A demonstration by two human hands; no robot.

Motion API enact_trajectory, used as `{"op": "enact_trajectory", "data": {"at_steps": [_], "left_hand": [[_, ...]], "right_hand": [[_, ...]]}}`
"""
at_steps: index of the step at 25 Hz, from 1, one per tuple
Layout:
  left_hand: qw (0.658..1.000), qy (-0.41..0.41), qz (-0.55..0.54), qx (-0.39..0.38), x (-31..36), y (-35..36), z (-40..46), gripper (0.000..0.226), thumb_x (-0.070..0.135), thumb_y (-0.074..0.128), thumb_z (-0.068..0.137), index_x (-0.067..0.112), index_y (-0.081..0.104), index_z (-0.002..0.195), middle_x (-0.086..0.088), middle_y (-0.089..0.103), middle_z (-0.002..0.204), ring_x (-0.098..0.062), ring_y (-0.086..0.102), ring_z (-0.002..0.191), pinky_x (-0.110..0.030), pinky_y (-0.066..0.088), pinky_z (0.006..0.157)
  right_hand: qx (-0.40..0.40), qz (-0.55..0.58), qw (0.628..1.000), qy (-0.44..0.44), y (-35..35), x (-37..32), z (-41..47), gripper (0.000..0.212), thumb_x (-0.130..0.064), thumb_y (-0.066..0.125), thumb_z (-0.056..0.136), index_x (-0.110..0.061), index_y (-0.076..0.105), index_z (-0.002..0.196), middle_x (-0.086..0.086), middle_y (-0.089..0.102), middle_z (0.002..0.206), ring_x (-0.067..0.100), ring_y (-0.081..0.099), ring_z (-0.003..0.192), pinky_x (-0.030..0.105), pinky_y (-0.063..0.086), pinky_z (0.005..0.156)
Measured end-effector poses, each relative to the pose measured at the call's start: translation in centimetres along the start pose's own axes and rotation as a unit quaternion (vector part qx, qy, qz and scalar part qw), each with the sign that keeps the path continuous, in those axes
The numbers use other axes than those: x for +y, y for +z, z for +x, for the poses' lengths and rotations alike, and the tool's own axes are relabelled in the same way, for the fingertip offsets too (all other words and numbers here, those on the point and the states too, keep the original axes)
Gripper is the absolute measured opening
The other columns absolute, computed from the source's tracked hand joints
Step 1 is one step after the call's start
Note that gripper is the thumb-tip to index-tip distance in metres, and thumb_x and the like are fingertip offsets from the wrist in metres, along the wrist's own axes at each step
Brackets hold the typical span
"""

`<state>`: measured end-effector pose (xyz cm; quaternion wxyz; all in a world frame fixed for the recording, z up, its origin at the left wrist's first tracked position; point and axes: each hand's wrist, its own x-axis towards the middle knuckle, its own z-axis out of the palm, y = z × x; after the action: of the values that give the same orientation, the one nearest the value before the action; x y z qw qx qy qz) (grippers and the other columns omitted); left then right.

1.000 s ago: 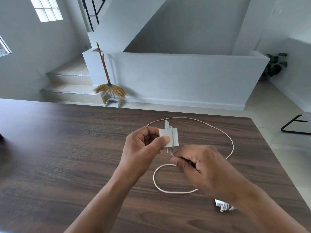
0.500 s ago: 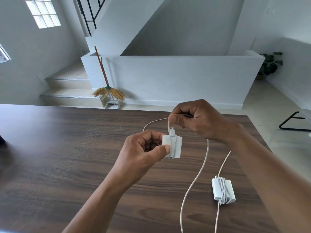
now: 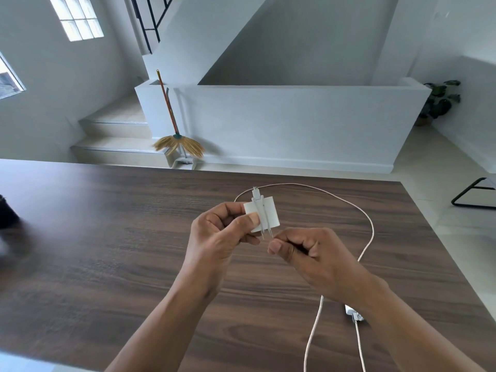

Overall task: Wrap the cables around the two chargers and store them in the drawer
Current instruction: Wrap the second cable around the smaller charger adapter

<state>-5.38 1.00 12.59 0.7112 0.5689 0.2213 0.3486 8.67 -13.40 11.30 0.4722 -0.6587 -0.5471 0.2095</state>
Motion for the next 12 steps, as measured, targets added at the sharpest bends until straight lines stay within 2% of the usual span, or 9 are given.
{"op": "enact_trajectory", "data": {"at_steps": [2, 6, 8, 10, 12], "left_hand": [[1.000, -0.002, -0.002, 0.010, -0.3, 0.1, 0.1, 0.038, 0.026, 0.084, 0.072, 0.000, 0.077, 0.099, -0.016, 0.078, 0.086, -0.026, 0.070, 0.074, -0.034, 0.058, 0.066], [0.999, 0.004, 0.033, 0.025, -0.5, -0.1, 0.2, 0.028, 0.022, 0.080, 0.079, 0.004, 0.077, 0.100, -0.012, 0.080, 0.088, -0.020, 0.069, 0.077, -0.029, 0.057, 0.067], [0.998, 0.012, 0.056, 0.017, -0.7, 0.1, -0.4, 0.029, 0.021, 0.085, 0.079, 0.005, 0.077, 0.102, -0.014, 0.080, 0.091, -0.016, 0.068, 0.077, -0.024, 0.057, 0.067], [0.997, 0.017, 0.074, 0.011, -0.9, 0.2, -1.0, 0.032, 0.021, 0.086, 0.080, 0.003, 0.075, 0.104, -0.022, 0.078, 0.097, -0.019, 0.068, 0.079, -0.024, 0.058, 0.068], [0.997, 0.014, 0.082, 0.009, -1.0, 0.2, -1.3, 0.036, 0.019, 0.084, 0.077, 0.003, 0.072, 0.107, -0.025, 0.076, 0.098, -0.021, 0.069, 0.079, -0.027, 0.060, 0.069]], "right_hand": [[-0.013, -0.029, 0.999, -0.009, -0.5, -1.1, -0.5, 0.035, -0.031, 0.063, 0.103, -0.011, 0.065, 0.074, -0.009, 0.039, 0.059, 0.007, 0.033, 0.054, 0.027, 0.030, 0.052], [-0.048, -0.076, 0.996, -0.018, -1.2, -3.4, -1.2, 0.042, -0.026, 0.062, 0.104, -0.023, 0.049, 0.063, -0.010, 0.037, 0.055, 0.007, 0.034, 0.052, 0.021, 0.030, 0.052], [-0.062, -0.103, 0.992, -0.028, -1.6, -4.1, -1.1, 0.040, -0.026, 0.064, 0.102, -0.017, 0.051, 0.066, -0.004, 0.042, 0.056, 0.013, 0.037, 0.052, 0.029, 0.034, 0.051], [-0.069, -0.129, 0.988, -0.038, -2.3, -4.5, -0.4, 0.037, -0.027, 0.065, 0.101, -0.013, 0.055, 0.069, 0.000, 0.048, 0.059, 0.017, 0.042, 0.054, 0.036, 0.039, 0.053], [-0.061, -0.147, 0.986, -0.046, -3.1, -4.9, 0.6, 0.031, -0.028, 0.066, 0.100, -0.014, 0.061, 0.073, -0.004, 0.052, 0.059, 0.013, 0.044, 0.054, 0.036, 0.041, 0.055]]}}
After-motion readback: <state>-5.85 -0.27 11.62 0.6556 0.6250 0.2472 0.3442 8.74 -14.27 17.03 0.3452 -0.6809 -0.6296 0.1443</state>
